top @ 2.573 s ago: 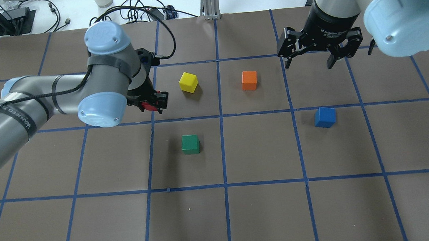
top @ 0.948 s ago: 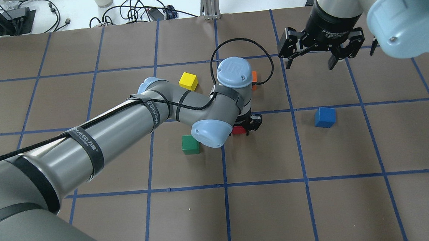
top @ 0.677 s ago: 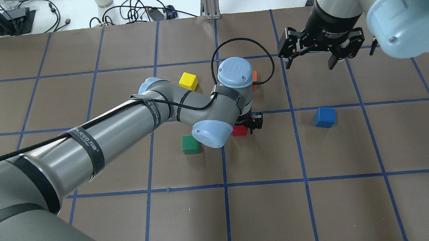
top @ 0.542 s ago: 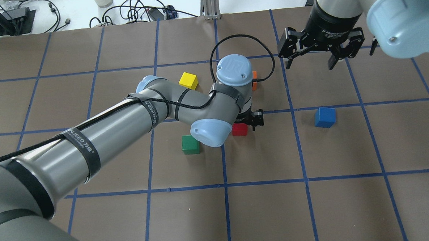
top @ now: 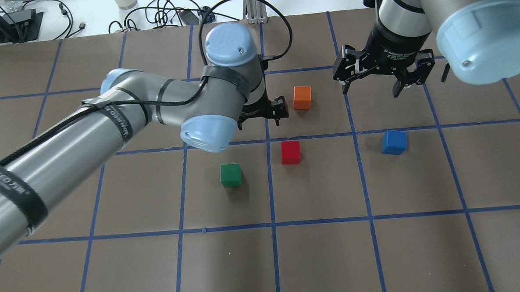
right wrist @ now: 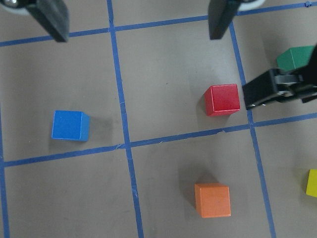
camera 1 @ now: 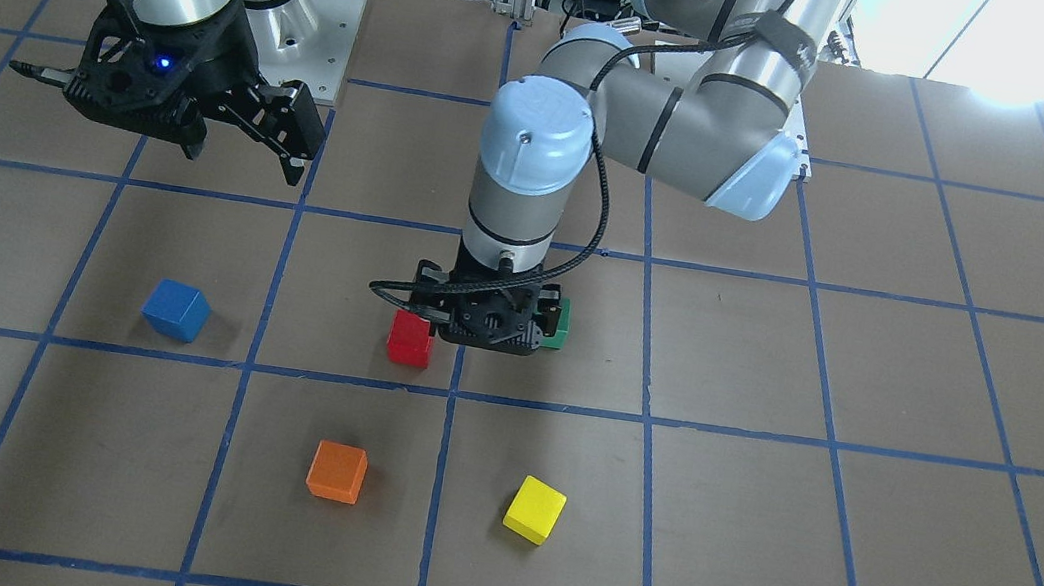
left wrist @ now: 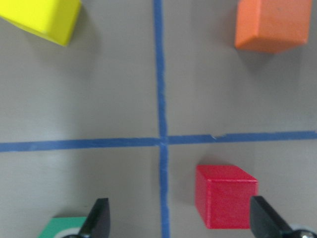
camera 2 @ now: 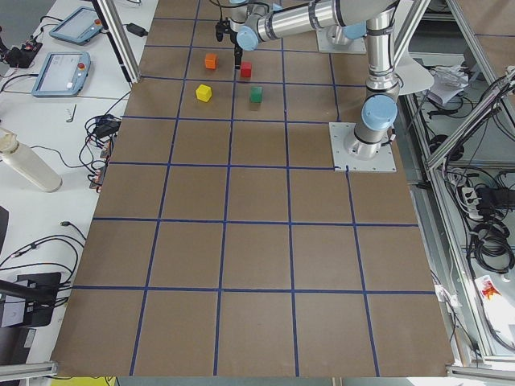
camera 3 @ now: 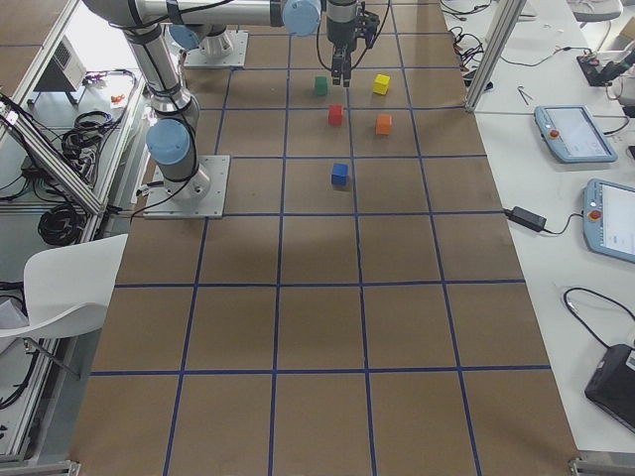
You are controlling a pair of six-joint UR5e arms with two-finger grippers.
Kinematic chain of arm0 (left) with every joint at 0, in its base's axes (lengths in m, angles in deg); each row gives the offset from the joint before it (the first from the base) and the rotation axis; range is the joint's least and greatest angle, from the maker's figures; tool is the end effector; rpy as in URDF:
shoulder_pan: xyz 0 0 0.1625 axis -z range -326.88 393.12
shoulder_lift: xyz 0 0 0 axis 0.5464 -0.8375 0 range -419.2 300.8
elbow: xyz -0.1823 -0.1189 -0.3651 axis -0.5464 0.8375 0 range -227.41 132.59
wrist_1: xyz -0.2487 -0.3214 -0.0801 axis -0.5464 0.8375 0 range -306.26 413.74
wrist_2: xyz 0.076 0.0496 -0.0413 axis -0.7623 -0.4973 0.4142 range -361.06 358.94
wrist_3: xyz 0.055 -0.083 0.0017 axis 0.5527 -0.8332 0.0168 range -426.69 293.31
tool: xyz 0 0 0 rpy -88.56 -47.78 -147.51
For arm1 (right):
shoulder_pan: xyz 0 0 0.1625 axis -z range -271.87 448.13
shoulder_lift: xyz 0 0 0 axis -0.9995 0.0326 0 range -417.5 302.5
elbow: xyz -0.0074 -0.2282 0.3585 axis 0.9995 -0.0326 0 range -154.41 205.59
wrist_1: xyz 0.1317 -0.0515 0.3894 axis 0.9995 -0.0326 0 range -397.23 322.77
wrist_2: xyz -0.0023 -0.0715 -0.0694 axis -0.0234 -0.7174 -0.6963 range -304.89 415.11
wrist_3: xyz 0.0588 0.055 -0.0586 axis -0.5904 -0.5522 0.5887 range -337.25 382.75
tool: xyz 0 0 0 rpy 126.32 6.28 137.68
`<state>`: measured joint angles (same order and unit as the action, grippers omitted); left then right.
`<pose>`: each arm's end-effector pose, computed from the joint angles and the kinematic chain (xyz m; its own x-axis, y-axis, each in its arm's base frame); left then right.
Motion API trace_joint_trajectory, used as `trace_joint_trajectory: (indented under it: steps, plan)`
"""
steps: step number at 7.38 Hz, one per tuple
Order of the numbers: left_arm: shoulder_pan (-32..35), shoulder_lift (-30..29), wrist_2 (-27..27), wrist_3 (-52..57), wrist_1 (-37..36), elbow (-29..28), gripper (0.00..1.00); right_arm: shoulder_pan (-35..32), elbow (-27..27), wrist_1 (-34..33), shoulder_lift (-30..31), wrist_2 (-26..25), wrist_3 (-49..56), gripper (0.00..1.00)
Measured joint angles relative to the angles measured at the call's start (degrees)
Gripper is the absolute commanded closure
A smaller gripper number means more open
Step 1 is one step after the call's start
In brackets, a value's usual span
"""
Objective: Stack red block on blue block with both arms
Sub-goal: 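Open the left gripper and withdraw it while the right gripper reaches toward the red block, then lower the right gripper onto the red block and close it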
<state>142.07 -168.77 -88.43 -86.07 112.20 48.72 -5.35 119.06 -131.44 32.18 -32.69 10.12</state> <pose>-0.3268 -0.5275 0.3041 -0.9970 -0.0021 0.0769 -0.0084 0.9967 -0.0809 0.1670 -0.4848 0.4629 -0.9865 0.1588 -0.0392 0.1588 0.9873 0.0011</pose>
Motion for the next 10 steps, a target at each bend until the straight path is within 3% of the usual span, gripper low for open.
trace_joint_trajectory:
  steps: [2, 6, 10]
  plan:
    - [-6.49, 5.97, 0.12, 6.82, 8.55, -1.77, 0.00, -0.95, 2.19, -1.42, -0.51, 0.06, -0.93, 0.00]
    - [-16.18, 11.68, -0.04, 17.48, 28.96, -12.04, 0.00, -5.24, 12.30, -19.41, -2.97, -0.36, -7.79, 0.00]
    - [-17.87, 12.84, 0.05, 19.82, 32.60, -11.33, 0.00, -12.53, 14.49, -31.24, -11.82, -4.15, -15.74, 0.00]
